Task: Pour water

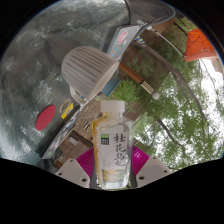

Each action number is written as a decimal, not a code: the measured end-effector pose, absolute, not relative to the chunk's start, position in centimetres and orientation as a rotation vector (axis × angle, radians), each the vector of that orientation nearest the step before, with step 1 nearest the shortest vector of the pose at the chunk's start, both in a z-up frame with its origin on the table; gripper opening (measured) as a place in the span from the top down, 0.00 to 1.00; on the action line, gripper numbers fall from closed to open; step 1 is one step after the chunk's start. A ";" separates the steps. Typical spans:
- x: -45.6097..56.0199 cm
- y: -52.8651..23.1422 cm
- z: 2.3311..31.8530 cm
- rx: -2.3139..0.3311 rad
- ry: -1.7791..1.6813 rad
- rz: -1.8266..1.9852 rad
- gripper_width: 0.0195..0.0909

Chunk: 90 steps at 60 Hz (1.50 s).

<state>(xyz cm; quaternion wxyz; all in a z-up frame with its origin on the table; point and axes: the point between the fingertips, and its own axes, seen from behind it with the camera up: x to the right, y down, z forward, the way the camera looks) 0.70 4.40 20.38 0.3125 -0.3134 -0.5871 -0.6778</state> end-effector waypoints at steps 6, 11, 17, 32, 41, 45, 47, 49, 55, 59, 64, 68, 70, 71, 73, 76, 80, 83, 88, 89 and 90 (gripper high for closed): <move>-1.5 5.1 20.1 -0.637 -1.593 -1.905 0.62; -2.3 5.2 20.1 -0.566 -1.645 -1.947 0.62; -2.4 5.5 19.5 -0.549 -1.681 -1.951 0.62; -2.1 5.7 19.6 -0.603 -1.620 -1.880 0.62; -1.3 6.5 23.6 -0.932 -1.287 -1.568 0.61; 0.0 6.9 24.3 -1.122 -1.032 -1.338 0.62; 0.6 7.1 24.4 -1.201 -0.909 -1.212 0.62; 1.4 6.9 24.6 -1.268 -0.779 -1.089 0.62; 3.2 7.8 23.2 -1.420 -0.431 -0.700 0.62; 3.6 8.3 21.7 -1.480 -0.234 -0.416 0.61; 3.8 9.1 16.7 -1.552 -0.014 -0.098 0.62; 4.0 11.3 15.4 -1.595 0.042 0.030 0.61; 4.5 11.4 13.6 -1.606 0.077 0.071 0.62; 4.7 11.5 13.6 -1.614 0.073 0.072 0.61; 4.5 11.9 12.9 -1.629 0.071 0.079 0.62; 5.0 12.3 10.5 -1.651 0.064 0.079 0.61; 5.1 12.6 9.0 -1.691 0.036 0.073 0.61; 5.1 12.5 7.9 -1.712 -0.003 0.050 0.62; 5.3 12.5 7.0 -1.711 -0.061 0.000 0.62; 5.4 12.4 6.9 -1.716 -0.062 -0.011 0.61; 5.6 12.2 7.1 -1.711 -0.051 -0.015 0.62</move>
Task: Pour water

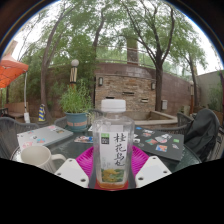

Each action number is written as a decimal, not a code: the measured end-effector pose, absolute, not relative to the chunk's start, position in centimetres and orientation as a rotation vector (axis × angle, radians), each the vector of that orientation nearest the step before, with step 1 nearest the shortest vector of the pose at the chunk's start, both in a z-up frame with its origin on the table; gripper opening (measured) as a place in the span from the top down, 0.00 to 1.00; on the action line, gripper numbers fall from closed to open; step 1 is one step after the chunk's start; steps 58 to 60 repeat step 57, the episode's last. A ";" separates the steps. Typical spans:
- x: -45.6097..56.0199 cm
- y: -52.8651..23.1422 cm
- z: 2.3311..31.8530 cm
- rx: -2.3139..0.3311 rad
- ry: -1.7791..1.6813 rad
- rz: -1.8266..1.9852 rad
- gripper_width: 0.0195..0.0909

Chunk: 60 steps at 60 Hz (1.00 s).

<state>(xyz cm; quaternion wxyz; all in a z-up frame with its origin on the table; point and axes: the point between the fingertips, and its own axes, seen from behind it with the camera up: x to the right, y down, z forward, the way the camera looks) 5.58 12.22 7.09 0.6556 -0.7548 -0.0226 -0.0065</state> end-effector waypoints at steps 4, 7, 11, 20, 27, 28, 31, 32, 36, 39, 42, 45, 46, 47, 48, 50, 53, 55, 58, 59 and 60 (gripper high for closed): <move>5.9 11.9 7.2 -1.723 -0.027 0.000 0.61; 6.2 11.4 7.6 -1.721 -0.012 0.014 0.62; 6.6 10.8 7.8 -1.722 -0.016 0.011 0.61; 6.1 11.2 7.7 -1.711 -0.023 -0.004 0.40; 6.9 10.1 6.0 -1.803 0.002 -0.012 0.15; 6.8 9.8 6.2 -1.802 0.007 -0.001 0.12; 6.8 8.8 6.6 -1.799 0.015 0.016 0.10; 6.9 8.3 6.6 -1.799 0.016 0.014 0.10; 7.3 6.1 7.5 -1.795 0.026 0.008 0.10; 7.3 3.9 8.1 -1.789 0.021 0.000 0.10; 7.5 1.7 8.7 -1.796 0.030 -0.013 0.10; 7.4 -0.9 9.0 -1.809 0.028 -0.024 0.10; 7.4 -1.7 9.2 -1.810 0.025 -0.029 0.10; 7.3 -2.5 9.3 -1.810 0.021 -0.035 0.10; 7.3 -3.3 9.5 -1.810 0.018 -0.042 0.10; 7.2 -4.9 9.9 -1.812 0.014 -0.057 0.10; 7.0 -7.6 10.7 -1.807 0.010 -0.072 0.10; 6.7 -9.1 11.0 -1.801 0.006 -0.073 0.10; 6.4 -10.6 11.4 -1.798 0.006 -0.072 0.11; 6.4 -10.6 11.4 -1.798 0.006 -0.072 0.11; 6.4 -10.6 11.4 -1.798 0.006 -0.072 0.11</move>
